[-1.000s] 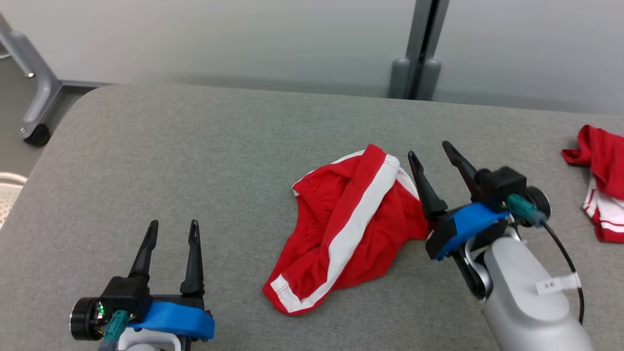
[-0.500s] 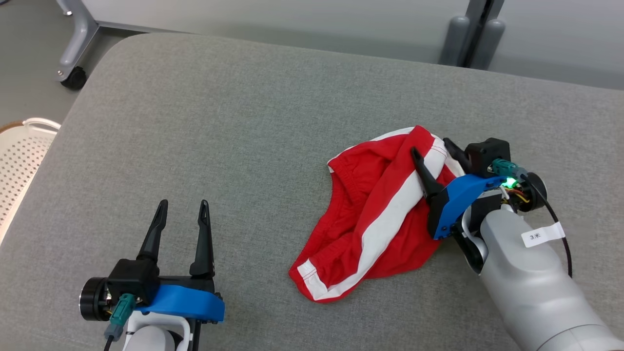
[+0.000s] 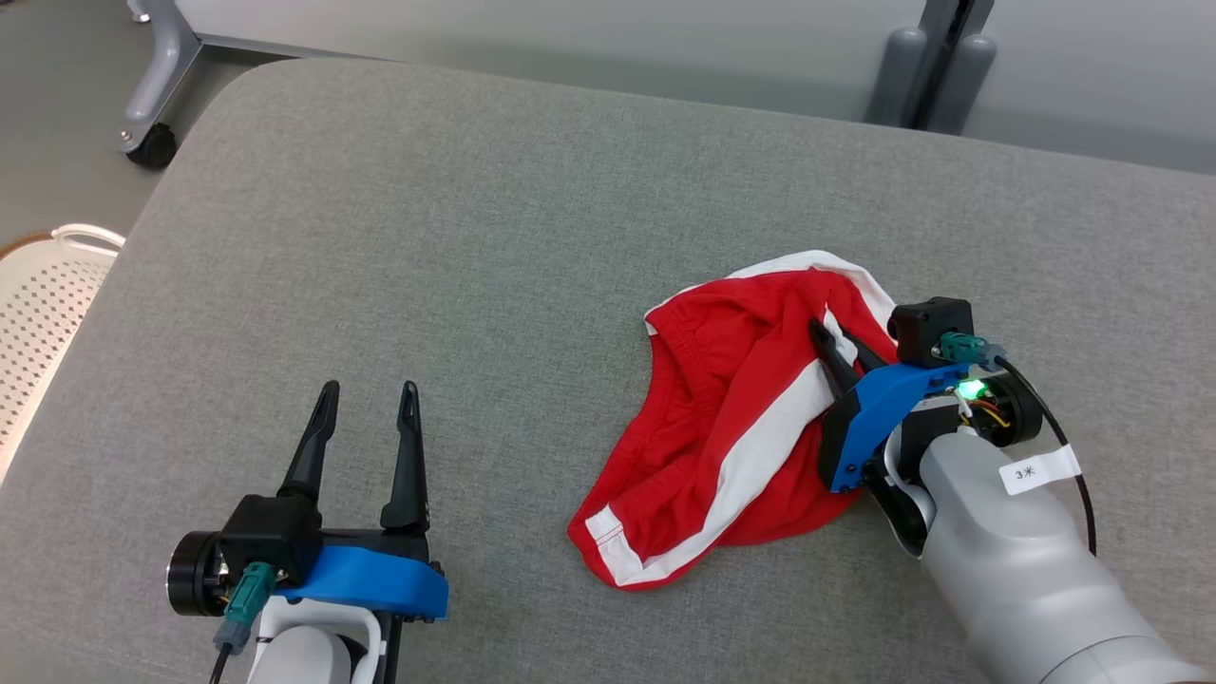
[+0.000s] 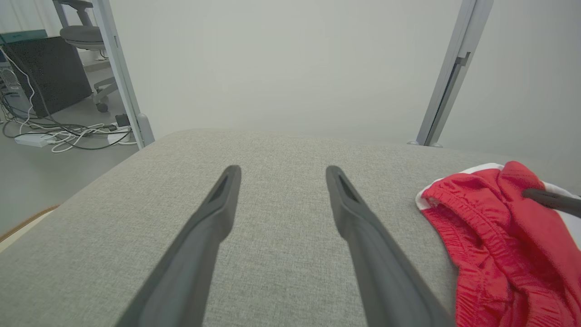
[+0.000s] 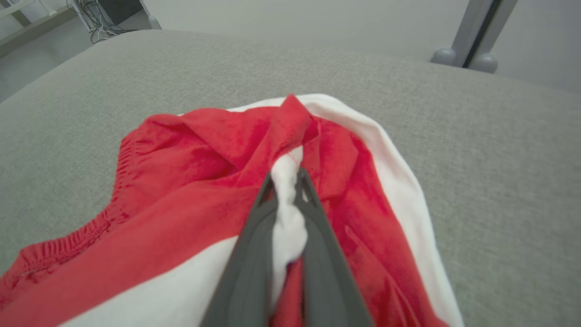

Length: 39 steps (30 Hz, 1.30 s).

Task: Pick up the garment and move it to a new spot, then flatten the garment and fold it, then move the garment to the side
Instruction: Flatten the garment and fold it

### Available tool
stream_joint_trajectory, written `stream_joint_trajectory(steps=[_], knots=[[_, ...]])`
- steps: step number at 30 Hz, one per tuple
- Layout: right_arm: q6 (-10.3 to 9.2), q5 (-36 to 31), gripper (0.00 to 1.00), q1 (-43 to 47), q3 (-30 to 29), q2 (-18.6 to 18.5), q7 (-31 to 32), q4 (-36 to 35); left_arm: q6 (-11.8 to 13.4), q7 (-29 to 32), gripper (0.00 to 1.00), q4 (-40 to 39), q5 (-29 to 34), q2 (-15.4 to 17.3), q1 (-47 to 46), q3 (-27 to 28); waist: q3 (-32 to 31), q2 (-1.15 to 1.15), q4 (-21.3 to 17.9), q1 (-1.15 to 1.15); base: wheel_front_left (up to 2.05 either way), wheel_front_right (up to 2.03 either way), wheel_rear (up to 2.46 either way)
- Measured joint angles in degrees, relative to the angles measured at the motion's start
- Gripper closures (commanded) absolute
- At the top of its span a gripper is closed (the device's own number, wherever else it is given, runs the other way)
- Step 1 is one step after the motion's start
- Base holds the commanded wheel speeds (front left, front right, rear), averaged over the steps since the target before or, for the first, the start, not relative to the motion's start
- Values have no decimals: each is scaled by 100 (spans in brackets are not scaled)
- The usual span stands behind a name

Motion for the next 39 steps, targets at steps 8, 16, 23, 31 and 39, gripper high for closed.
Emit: stream_joint_trajectory(steps=[8,16,23,31,39], knots=[[0,92,100,335,-26,-305,-29,-1020,-1,0,0,24,22,1,142,149,-233,0,-228,-1,0,0,0],[0,-35,100,1639,-292,-554,-31,-2718,-49,0,0,12,25,0,330,218,-439,0,-798,-1,0,0,0],[0,-98,100,3012,-691,-590,-31,-3923,-53,0,0,10,29,-1,410,248,-593,-1,-1318,-1,0,0,0],[0,-63,20,4221,-1317,-230,-31,-4648,-60,0,0,16,60,-1,504,328,-791,-1,-1670,-1,0,0,0],[0,-489,0,4671,-1979,-56,-31,-5293,-104,0,0,36,102,0,615,408,-976,-1,-1728,-1,0,0,0]])
